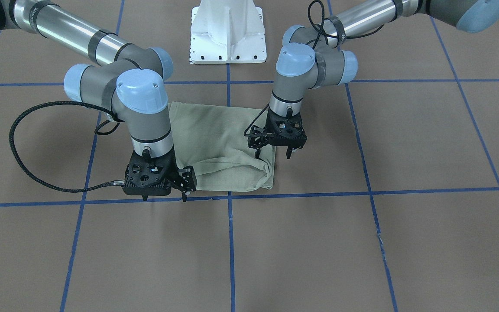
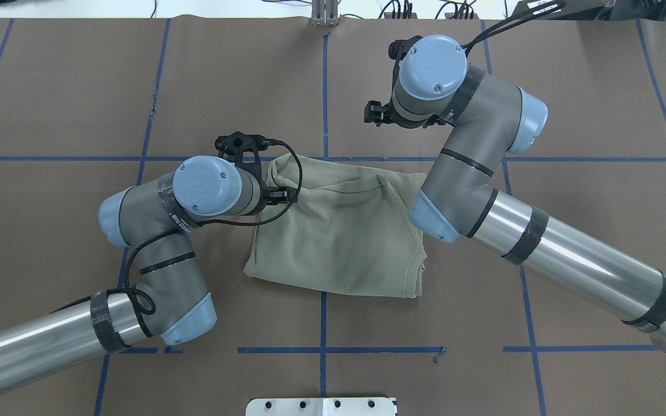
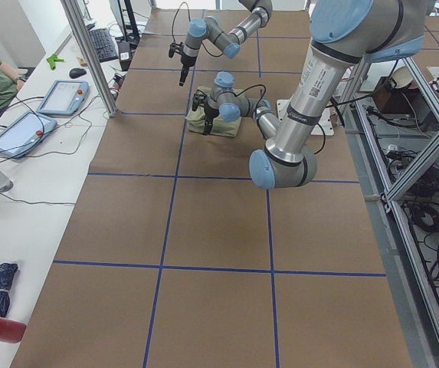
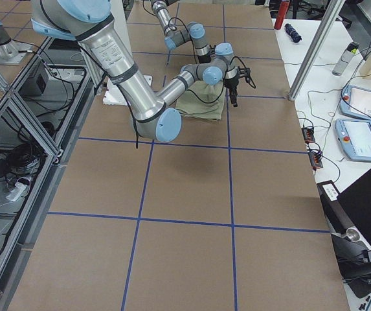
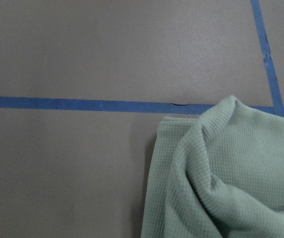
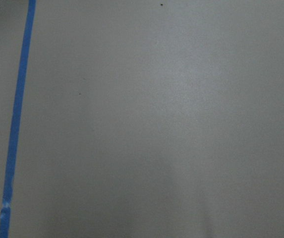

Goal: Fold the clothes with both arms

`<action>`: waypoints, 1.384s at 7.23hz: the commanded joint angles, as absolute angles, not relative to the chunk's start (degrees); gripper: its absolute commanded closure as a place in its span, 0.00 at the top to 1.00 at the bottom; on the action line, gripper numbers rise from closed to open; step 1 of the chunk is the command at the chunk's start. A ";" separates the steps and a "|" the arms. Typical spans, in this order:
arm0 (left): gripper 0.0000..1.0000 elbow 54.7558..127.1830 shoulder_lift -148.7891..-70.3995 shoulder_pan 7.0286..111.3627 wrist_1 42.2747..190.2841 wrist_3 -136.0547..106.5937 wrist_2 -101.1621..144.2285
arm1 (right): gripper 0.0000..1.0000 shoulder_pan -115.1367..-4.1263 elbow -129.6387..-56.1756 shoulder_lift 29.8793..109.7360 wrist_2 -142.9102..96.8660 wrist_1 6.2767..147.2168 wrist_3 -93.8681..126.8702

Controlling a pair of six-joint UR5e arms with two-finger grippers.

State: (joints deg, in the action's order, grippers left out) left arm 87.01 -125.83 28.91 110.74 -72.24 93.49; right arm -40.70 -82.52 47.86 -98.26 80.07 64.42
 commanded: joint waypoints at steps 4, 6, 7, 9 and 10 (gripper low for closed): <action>1.00 74.11 -131.57 37.25 111.01 -67.52 91.67 | 1.00 -40.69 -82.53 48.25 -98.26 79.81 64.34; 1.00 74.79 -131.48 38.75 110.66 -64.88 92.10 | 1.00 -41.04 -82.53 49.83 -100.52 76.22 64.34; 1.00 78.45 -130.44 39.89 110.05 -61.73 92.11 | 1.00 -43.48 -82.62 50.18 -106.29 76.64 63.73; 1.00 92.57 -122.82 45.31 102.71 -50.09 98.21 | 1.00 -49.80 -83.40 54.55 -113.70 77.42 52.01; 1.00 98.90 -119.04 49.01 99.44 -43.14 101.48 | 1.00 -54.79 -84.02 56.58 -117.73 80.22 44.20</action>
